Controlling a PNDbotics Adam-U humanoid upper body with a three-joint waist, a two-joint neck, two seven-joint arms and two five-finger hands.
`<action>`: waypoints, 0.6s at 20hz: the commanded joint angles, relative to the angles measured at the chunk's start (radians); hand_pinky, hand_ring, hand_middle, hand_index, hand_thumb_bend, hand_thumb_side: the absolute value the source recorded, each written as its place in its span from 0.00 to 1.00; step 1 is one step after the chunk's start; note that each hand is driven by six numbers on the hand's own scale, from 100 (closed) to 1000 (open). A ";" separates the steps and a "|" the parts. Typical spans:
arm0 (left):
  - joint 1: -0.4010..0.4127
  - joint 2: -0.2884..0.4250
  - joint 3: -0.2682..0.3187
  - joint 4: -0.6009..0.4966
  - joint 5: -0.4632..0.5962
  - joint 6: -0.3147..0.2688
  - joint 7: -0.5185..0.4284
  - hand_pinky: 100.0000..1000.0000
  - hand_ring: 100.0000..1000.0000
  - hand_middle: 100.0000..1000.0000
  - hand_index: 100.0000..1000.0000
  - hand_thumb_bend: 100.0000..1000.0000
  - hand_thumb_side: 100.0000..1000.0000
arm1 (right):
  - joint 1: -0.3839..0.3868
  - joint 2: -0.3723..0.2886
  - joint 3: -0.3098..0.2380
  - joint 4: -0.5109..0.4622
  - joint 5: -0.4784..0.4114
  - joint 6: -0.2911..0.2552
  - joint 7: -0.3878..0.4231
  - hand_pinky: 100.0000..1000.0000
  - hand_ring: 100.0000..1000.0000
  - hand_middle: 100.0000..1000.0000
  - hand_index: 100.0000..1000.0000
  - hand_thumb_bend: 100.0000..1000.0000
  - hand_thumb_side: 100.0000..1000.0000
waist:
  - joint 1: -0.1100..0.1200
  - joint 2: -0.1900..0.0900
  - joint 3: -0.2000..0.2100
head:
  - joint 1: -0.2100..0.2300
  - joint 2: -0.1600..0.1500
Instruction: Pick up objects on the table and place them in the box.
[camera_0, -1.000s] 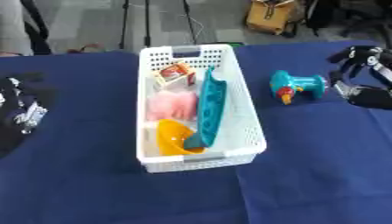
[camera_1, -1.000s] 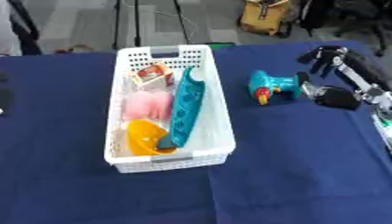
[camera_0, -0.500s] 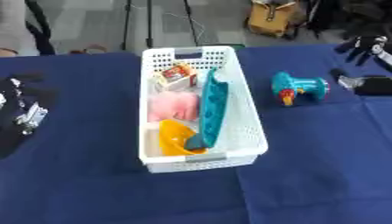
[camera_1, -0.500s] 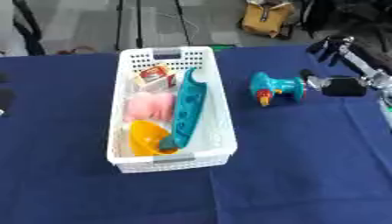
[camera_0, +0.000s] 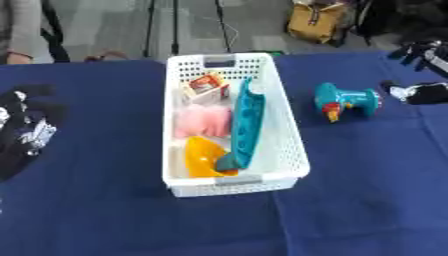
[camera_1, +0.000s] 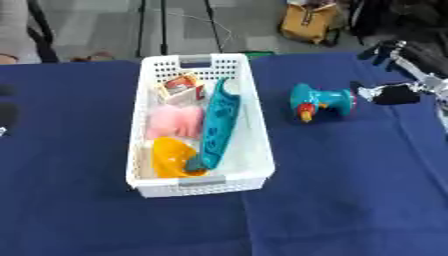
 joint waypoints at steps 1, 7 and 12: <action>-0.017 0.007 -0.003 -0.014 0.002 -0.002 -0.006 0.42 0.66 0.73 0.81 0.54 0.83 | -0.065 -0.007 -0.009 0.050 0.049 0.020 0.018 0.58 0.73 0.75 0.81 0.31 0.37 | -0.002 -0.020 0.008 | -0.006 -0.009; -0.020 0.005 -0.006 -0.016 0.003 -0.002 -0.010 0.42 0.66 0.73 0.81 0.54 0.83 | -0.141 0.028 -0.016 0.173 0.126 -0.006 0.008 0.59 0.73 0.75 0.81 0.31 0.36 | -0.001 -0.019 0.021 | -0.009 -0.008; -0.022 0.002 -0.011 -0.017 0.004 -0.003 -0.014 0.42 0.66 0.73 0.81 0.54 0.83 | -0.173 0.050 -0.019 0.226 0.170 -0.019 -0.008 0.59 0.73 0.74 0.81 0.31 0.36 | -0.001 -0.017 0.033 | -0.013 -0.008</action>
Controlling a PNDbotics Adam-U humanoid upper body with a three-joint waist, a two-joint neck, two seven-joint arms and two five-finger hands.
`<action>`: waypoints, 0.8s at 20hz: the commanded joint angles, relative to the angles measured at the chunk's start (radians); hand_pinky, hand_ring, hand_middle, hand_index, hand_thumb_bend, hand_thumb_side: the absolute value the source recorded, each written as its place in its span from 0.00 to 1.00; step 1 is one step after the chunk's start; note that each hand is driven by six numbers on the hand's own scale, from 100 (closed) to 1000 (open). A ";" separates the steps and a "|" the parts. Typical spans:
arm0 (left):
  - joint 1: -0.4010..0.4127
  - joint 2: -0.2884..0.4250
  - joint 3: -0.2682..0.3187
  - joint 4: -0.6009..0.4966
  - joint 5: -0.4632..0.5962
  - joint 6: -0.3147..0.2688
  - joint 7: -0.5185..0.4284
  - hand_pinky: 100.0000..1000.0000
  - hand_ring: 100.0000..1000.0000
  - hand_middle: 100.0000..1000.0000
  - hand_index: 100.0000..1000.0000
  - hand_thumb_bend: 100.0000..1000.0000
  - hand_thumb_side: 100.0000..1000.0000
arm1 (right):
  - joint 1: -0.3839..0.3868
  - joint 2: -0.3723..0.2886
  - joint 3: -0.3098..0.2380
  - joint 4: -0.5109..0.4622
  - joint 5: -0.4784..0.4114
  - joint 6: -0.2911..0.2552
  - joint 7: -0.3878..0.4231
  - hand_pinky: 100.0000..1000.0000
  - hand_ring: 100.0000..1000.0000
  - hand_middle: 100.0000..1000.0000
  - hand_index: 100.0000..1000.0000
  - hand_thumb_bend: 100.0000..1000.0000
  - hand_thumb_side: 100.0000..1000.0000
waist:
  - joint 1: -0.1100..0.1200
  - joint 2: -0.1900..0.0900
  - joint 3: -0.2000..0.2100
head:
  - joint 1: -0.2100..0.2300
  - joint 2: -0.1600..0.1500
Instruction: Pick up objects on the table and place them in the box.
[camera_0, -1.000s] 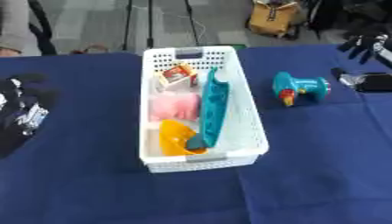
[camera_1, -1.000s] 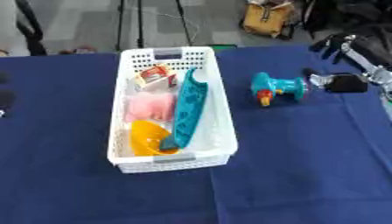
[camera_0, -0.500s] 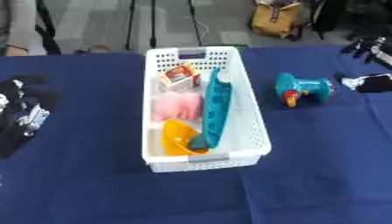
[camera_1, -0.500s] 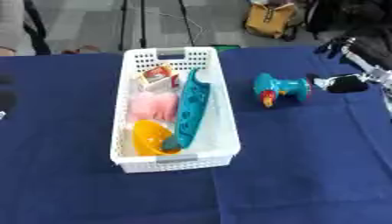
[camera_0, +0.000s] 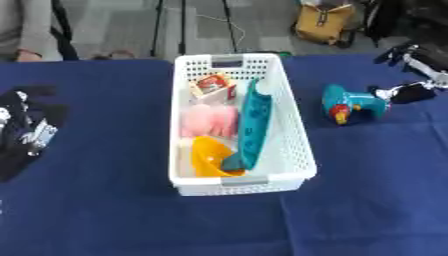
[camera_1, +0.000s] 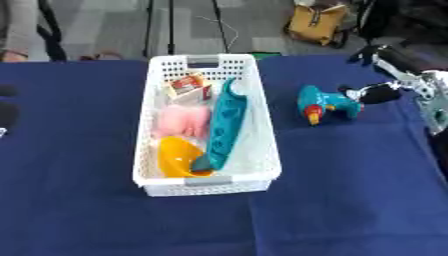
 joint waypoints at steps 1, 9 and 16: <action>-0.015 0.009 0.000 -0.017 0.004 -0.002 -0.005 0.42 0.66 0.73 0.81 0.54 0.83 | -0.036 -0.008 -0.011 0.026 0.029 -0.008 -0.008 0.59 0.73 0.74 0.81 0.31 0.36 | 0.000 -0.016 0.005 | -0.005 -0.008; -0.018 0.007 -0.003 -0.019 0.006 -0.002 -0.006 0.42 0.66 0.73 0.81 0.54 0.83 | -0.057 0.019 -0.010 0.079 0.076 -0.014 -0.006 0.59 0.74 0.74 0.81 0.30 0.35 | 0.005 -0.014 0.013 | -0.010 -0.006; -0.018 0.007 -0.003 -0.021 0.006 -0.001 -0.007 0.42 0.66 0.73 0.81 0.53 0.83 | -0.062 0.023 -0.016 0.129 0.116 -0.008 -0.008 0.60 0.74 0.74 0.81 0.30 0.34 | 0.008 -0.014 0.018 | -0.011 -0.005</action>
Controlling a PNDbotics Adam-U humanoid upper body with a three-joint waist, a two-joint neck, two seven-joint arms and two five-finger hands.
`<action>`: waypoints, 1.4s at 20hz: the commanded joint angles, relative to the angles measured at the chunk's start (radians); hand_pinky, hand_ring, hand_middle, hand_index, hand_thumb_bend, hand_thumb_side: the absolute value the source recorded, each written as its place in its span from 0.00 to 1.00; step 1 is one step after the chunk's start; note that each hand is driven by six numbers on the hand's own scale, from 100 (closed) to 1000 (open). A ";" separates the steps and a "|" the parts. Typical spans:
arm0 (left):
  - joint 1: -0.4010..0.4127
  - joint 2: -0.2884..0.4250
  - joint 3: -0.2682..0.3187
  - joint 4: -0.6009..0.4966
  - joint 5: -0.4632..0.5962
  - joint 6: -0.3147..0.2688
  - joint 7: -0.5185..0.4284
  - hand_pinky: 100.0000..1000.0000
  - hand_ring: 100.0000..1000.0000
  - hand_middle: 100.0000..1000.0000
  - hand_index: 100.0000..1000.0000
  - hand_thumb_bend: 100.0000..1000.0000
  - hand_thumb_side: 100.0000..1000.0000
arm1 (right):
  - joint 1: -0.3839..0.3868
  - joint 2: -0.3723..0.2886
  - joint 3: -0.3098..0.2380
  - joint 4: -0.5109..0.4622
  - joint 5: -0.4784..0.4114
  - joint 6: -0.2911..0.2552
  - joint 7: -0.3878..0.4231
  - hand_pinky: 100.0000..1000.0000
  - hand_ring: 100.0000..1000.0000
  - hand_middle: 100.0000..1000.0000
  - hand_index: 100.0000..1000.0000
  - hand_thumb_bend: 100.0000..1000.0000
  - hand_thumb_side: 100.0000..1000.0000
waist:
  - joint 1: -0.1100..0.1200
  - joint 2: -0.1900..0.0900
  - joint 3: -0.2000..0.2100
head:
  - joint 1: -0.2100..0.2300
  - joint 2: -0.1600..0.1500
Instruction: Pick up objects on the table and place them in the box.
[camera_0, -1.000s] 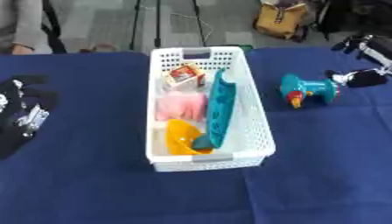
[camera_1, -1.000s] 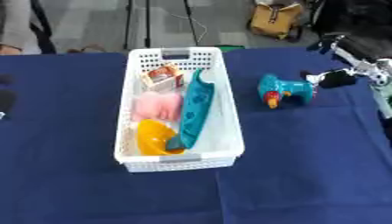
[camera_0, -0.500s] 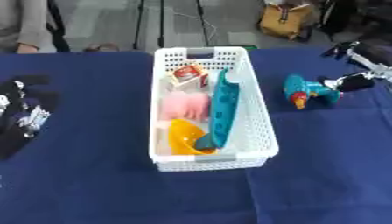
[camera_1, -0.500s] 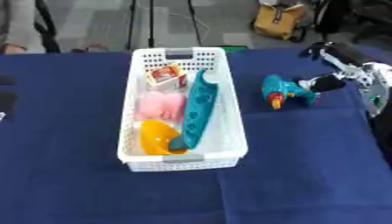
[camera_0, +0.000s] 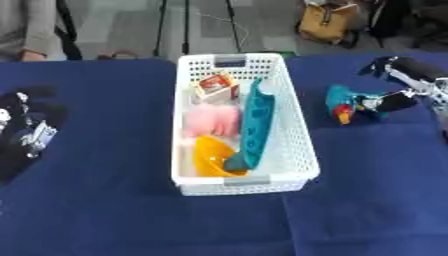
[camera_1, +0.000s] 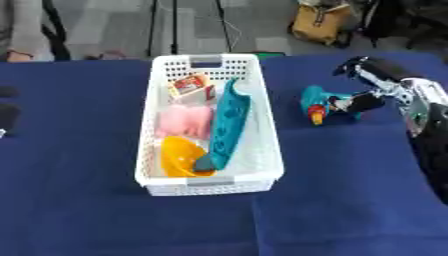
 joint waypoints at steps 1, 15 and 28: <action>-0.015 0.008 0.003 -0.020 0.003 -0.001 -0.003 0.43 0.66 0.73 0.81 0.53 0.83 | -0.023 -0.022 -0.009 0.012 0.026 0.003 0.000 0.62 0.76 0.75 0.81 0.31 0.30 | 0.002 -0.014 0.003 | -0.002 -0.005; -0.015 0.007 0.002 -0.021 0.004 -0.002 -0.006 0.43 0.66 0.73 0.81 0.52 0.84 | -0.044 -0.031 -0.014 0.056 0.172 0.011 0.030 0.70 0.82 0.78 0.84 0.23 0.14 | 0.006 -0.010 0.011 | -0.004 -0.005; -0.015 0.005 0.000 -0.023 0.006 -0.003 -0.008 0.43 0.66 0.73 0.81 0.52 0.84 | -0.032 -0.012 -0.008 0.085 0.193 -0.011 0.061 0.60 0.68 0.68 0.77 0.19 0.11 | 0.010 -0.010 0.006 | -0.004 -0.003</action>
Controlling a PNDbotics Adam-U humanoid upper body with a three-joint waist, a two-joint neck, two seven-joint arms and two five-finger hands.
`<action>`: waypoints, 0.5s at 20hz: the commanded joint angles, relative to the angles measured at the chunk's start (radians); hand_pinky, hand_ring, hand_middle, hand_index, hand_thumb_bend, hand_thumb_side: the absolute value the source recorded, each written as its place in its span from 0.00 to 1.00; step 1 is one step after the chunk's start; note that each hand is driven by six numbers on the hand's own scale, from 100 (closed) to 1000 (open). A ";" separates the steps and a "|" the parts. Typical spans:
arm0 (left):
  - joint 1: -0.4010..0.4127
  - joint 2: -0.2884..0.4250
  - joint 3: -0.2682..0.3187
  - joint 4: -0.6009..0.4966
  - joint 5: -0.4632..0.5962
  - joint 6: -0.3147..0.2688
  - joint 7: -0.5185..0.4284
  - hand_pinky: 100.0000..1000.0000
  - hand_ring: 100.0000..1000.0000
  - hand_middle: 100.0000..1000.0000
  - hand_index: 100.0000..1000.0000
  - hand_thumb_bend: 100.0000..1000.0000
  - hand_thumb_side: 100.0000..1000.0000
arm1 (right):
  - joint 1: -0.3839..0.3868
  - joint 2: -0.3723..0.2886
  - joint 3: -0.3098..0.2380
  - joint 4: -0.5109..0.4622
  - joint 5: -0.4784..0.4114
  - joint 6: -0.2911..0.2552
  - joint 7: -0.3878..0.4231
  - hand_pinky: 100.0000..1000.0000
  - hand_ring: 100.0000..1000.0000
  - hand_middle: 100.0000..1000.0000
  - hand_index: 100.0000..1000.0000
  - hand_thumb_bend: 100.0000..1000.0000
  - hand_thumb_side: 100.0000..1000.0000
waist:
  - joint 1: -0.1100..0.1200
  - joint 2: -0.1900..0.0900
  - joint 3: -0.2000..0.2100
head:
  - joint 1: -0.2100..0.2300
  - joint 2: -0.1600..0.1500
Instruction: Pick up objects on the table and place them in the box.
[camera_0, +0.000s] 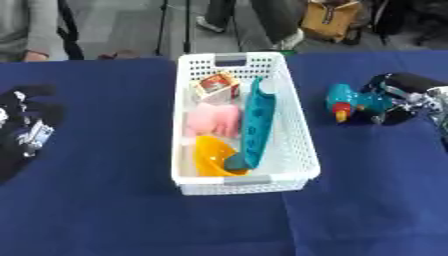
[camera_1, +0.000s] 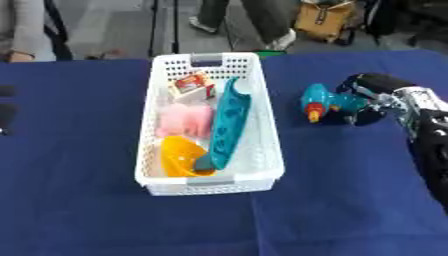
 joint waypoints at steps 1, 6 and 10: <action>-0.011 0.005 0.000 -0.018 0.005 -0.001 -0.002 0.43 0.66 0.73 0.81 0.52 0.84 | -0.011 -0.012 -0.001 0.003 0.012 -0.004 0.016 0.54 0.62 0.62 0.73 0.17 0.08 | 0.001 -0.014 -0.001 | 0.000 -0.003; -0.011 0.005 0.001 -0.019 0.005 -0.001 -0.003 0.43 0.66 0.73 0.81 0.51 0.84 | -0.008 -0.007 0.002 0.006 0.018 -0.001 0.034 0.34 0.45 0.43 0.58 0.16 0.02 | 0.003 -0.016 -0.003 | 0.002 0.000; -0.010 0.004 0.001 -0.018 0.006 -0.001 -0.003 0.43 0.66 0.73 0.81 0.51 0.84 | -0.005 -0.007 0.001 0.003 0.023 0.003 0.029 0.33 0.44 0.42 0.57 0.15 0.02 | 0.002 -0.017 -0.005 | 0.003 0.001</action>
